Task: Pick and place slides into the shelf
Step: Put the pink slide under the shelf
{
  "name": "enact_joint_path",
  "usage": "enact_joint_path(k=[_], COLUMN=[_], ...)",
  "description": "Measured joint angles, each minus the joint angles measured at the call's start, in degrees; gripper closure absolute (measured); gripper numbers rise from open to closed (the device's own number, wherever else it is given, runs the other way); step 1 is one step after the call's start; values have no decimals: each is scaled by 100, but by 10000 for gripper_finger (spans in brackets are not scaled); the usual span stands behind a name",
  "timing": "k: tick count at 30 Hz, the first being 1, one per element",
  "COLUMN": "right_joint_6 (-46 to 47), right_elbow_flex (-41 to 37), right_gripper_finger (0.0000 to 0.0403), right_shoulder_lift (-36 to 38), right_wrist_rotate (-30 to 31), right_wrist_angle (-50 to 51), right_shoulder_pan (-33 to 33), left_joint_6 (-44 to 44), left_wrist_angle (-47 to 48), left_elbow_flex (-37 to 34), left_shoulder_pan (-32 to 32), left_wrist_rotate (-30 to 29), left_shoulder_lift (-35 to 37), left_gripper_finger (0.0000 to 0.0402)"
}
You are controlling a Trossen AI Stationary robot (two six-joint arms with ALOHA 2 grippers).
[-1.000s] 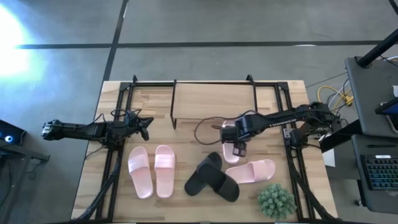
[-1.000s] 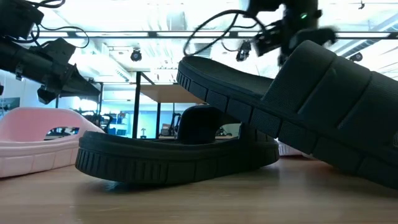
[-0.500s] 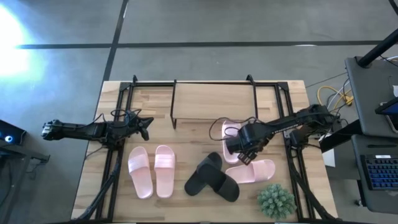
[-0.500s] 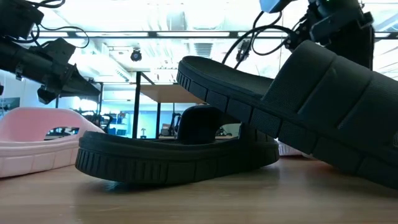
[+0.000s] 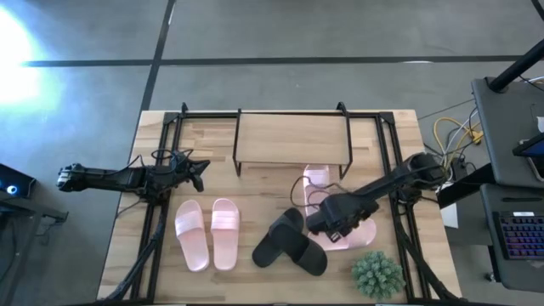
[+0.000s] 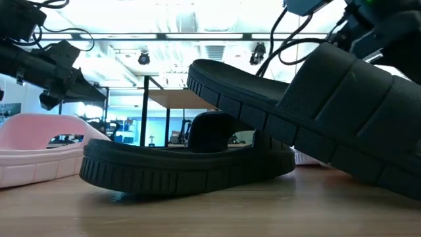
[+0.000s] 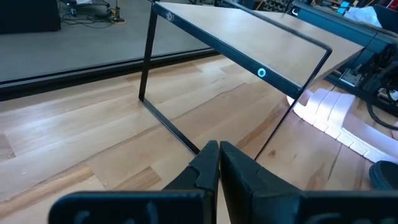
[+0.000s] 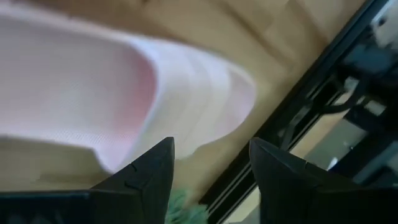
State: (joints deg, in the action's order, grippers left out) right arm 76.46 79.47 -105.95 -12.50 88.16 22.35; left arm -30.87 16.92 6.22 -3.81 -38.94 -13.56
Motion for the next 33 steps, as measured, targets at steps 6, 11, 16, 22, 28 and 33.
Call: enact_joint_path(k=[6,11,16,22,28,33], right_joint_6=[462,475,391,677,663,621], right_elbow_flex=[622,1090,1241,1239,1228,1077], right_gripper_finger=[202,202,202,202,202,202], right_shoulder_lift=[-548,-1048,-1420,-1506,-1490,-1497], right_wrist_rotate=[-56,-37,-6,-92,68,318], right_wrist_angle=[7,65,193,203,187,185], right_shoulder_pan=[360,526,653,693,690,690], left_joint_6=[-1,0,1,1,-1,1], left_wrist_angle=[-3,-4,-4,-8,-2,-8], left_elbow_flex=[0,0,0,0,0,2], left_shoulder_pan=[-1,-1,-1,0,-1,0], left_wrist_rotate=[1,2,3,4,22,20], left_shoulder_lift=[-5,-7,-7,-14,-26,-26], left_gripper_finger=[402,402,402,402,402,402])
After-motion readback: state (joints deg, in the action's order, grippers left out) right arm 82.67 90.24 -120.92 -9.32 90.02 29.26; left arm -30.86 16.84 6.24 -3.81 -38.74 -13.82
